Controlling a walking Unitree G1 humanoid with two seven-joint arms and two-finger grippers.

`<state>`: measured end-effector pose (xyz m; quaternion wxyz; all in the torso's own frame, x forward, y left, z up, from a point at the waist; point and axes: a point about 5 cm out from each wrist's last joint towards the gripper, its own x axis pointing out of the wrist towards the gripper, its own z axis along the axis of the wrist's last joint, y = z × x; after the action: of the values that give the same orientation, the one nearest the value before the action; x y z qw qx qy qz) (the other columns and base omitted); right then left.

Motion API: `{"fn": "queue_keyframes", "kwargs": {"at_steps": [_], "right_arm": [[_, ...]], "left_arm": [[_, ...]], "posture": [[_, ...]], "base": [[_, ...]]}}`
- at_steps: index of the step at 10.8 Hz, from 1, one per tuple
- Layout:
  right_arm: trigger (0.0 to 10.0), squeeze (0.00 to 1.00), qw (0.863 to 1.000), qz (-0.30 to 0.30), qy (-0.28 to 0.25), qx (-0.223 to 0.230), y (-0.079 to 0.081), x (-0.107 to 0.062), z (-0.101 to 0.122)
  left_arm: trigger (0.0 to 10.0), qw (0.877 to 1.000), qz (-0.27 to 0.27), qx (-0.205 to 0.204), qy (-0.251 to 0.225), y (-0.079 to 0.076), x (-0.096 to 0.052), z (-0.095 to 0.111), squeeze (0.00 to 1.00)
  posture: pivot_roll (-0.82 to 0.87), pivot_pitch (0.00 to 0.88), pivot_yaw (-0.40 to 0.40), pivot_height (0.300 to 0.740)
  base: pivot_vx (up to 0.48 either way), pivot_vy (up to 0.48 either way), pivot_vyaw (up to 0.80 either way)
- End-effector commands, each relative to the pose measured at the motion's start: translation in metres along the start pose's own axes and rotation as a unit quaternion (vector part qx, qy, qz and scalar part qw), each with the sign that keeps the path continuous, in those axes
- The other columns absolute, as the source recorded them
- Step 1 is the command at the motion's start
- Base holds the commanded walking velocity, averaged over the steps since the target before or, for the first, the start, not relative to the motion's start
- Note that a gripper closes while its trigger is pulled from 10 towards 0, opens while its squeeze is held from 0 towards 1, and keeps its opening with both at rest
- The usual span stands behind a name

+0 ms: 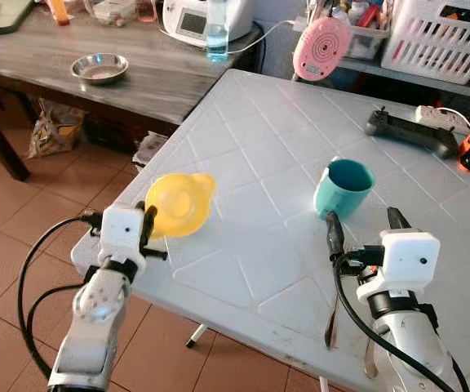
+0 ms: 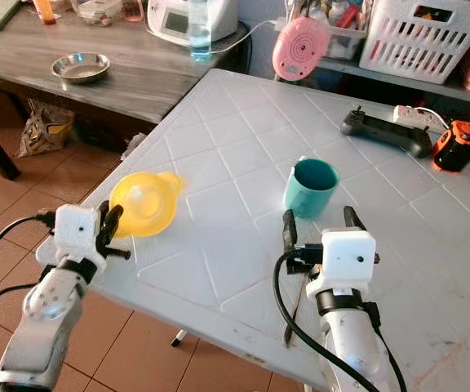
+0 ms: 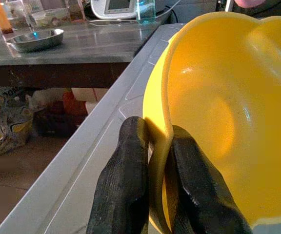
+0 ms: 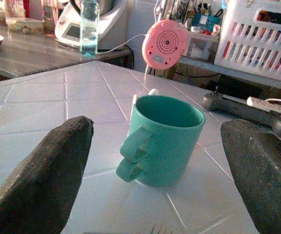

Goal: Setting the table

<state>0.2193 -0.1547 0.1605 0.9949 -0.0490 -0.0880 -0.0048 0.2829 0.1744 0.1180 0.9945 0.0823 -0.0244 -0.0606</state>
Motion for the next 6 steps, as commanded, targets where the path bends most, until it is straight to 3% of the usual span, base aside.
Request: {"fn": "queue_keyframes", "kwargs": {"at_steps": [1, 5, 6], "right_arm": [[10.0, 0.0, 1.0, -0.008, 0.008, 0.002, -0.003, -0.002, -0.004], [10.0, 0.0, 1.0, -0.013, 0.005, 0.001, -0.003, 0.001, -0.005], [10.0, 0.0, 1.0, -0.015, 0.008, 0.0, -0.003, -0.001, -0.006]], "left_arm": [[10.0, 1.0, -0.008, 0.009, 0.013, -0.001, -0.003, -0.005, 0.0], [10.0, 1.0, -0.018, -0.008, -0.007, -0.006, 0.009, 0.011, 0.0], [10.0, 1.0, -0.017, -0.012, -0.001, -0.006, 0.011, 0.009, 0.0]], "posture": [[0.11, 0.093, -0.04, 0.74], [0.12, 0.092, -0.036, 0.74], [0.12, 0.092, -0.036, 0.74]], "base": [[0.0, 0.0, 0.0], [0.0, 0.0, 0.0], [0.0, 0.0, -0.41]]}}
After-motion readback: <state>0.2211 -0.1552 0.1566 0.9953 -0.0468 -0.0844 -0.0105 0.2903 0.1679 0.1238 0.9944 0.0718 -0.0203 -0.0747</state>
